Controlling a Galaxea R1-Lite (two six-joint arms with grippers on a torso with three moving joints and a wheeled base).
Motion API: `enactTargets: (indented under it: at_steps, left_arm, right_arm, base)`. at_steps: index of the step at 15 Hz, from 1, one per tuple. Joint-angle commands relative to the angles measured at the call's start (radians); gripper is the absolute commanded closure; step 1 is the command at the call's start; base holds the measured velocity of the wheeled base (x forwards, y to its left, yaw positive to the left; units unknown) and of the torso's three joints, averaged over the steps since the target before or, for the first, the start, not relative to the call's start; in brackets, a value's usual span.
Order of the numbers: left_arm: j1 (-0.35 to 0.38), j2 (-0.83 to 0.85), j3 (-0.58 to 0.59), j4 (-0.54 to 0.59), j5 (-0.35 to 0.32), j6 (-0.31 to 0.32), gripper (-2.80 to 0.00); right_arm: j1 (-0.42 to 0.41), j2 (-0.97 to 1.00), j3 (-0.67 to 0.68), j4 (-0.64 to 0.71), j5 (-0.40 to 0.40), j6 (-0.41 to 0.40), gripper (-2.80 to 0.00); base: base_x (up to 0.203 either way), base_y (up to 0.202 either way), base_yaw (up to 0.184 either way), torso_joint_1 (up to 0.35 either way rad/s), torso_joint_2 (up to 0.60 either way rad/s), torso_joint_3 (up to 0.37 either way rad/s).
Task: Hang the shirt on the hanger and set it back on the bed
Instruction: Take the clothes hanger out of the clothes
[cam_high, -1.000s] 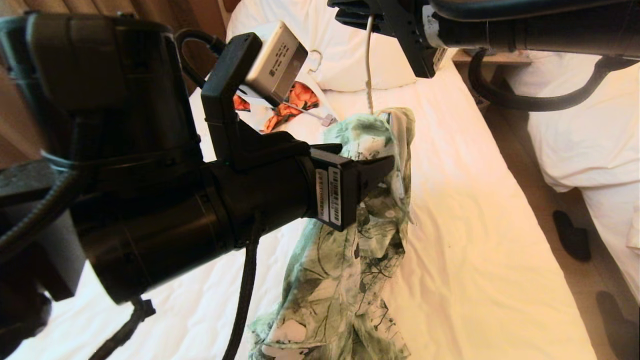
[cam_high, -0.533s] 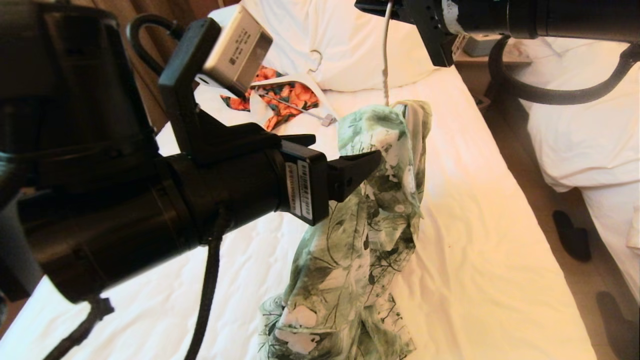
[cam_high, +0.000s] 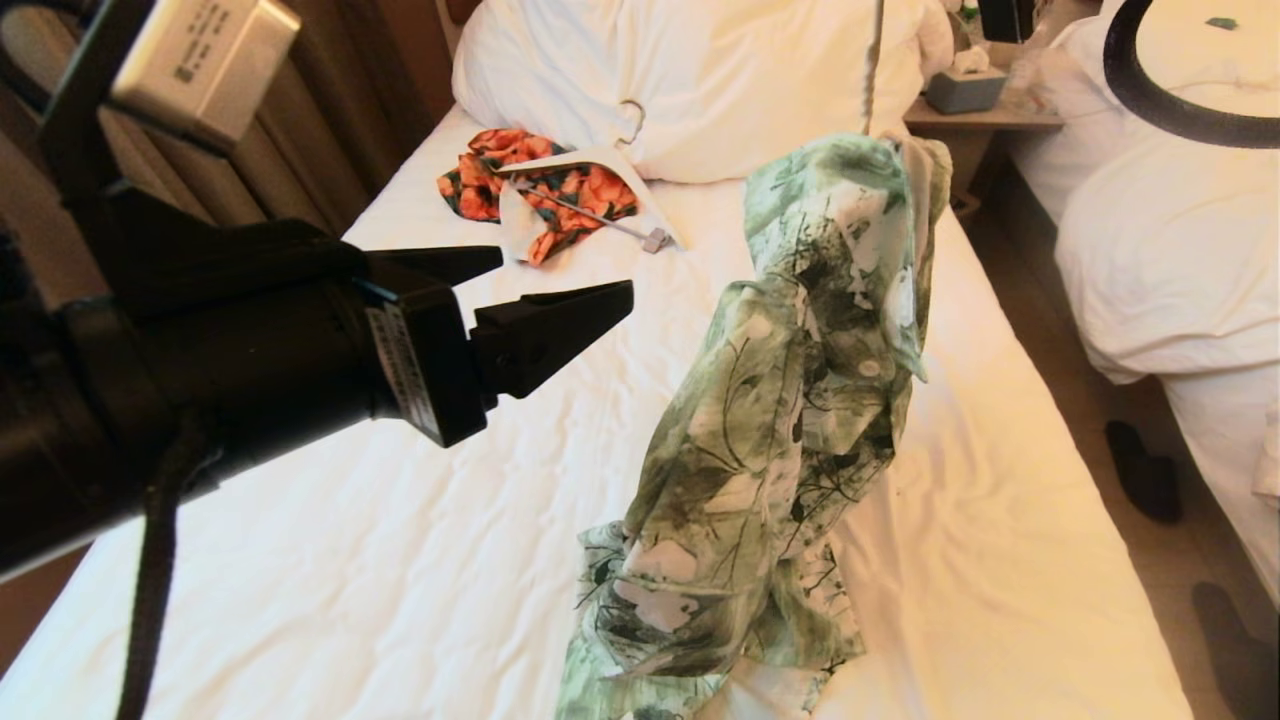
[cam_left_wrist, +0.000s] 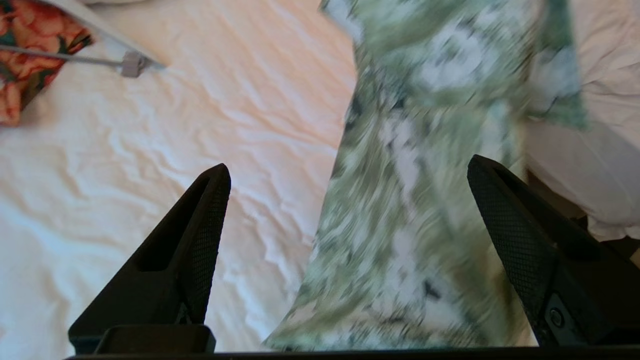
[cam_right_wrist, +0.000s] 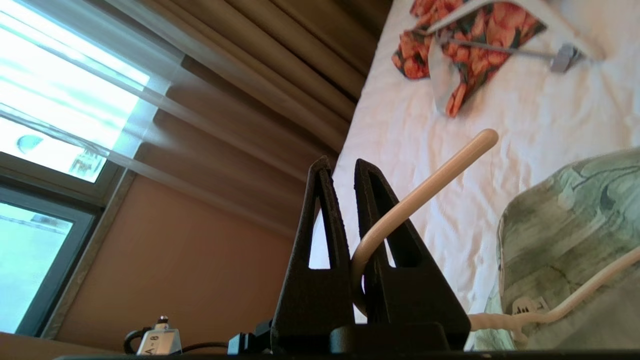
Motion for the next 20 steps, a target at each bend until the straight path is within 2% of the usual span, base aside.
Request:
enactTargets:
  at_steps: [1, 4, 5, 10, 13, 16, 20]
  left_arm:
    - [0.021, -0.061, 0.044, -0.002, 0.002, 0.000, -2.80]
    - [0.108, -0.122, 0.122, -0.004, -0.002, -0.009, -2.80]
    - [0.118, -0.135, 0.135, -0.004, -0.002, -0.012, 0.00]
    - [0.128, -0.224, 0.202, 0.003, -0.002, -0.014, 0.00]
    - [0.118, -0.200, 0.237, -0.002, -0.006, -0.011, 0.00]
    - [0.140, -0.169, 0.236, -0.008, -0.046, -0.017, 0.00]
    - [0.130, -0.133, 0.222, -0.076, -0.108, -0.015, 0.00]
  right_arm:
    - [-0.001, -0.021, 0.000, -0.010, -0.001, -0.017, 0.00]
    - [0.000, -0.038, 0.000, -0.086, -0.001, -0.084, 0.00]
    - [0.000, -0.040, 0.000, -0.090, -0.001, -0.096, 0.00]
    - [-0.013, -0.032, 0.006, -0.167, -0.002, -0.217, 0.00]
    - [-0.030, -0.008, 0.006, -0.185, -0.050, -0.225, 0.00]
    - [-0.063, 0.018, 0.007, -0.251, -0.113, -0.231, 0.00]
    - [-0.089, 0.036, 0.006, -0.288, -0.115, -0.244, 0.00]
  base:
    - [0.000, 0.000, 0.000, 0.000, 0.00, 0.000]
    - [0.000, 0.000, 0.000, 0.000, 0.00, 0.000]
    - [0.000, 0.000, 0.000, 0.000, 0.00, 0.000]
    - [0.000, 0.000, 0.000, 0.000, 0.00, 0.000]
    - [0.000, 0.000, 0.000, 0.000, 0.00, 0.000]
    - [0.000, 0.000, 0.000, 0.000, 0.00, 0.000]
    - [0.000, 0.000, 0.000, 0.000, 0.00, 0.000]
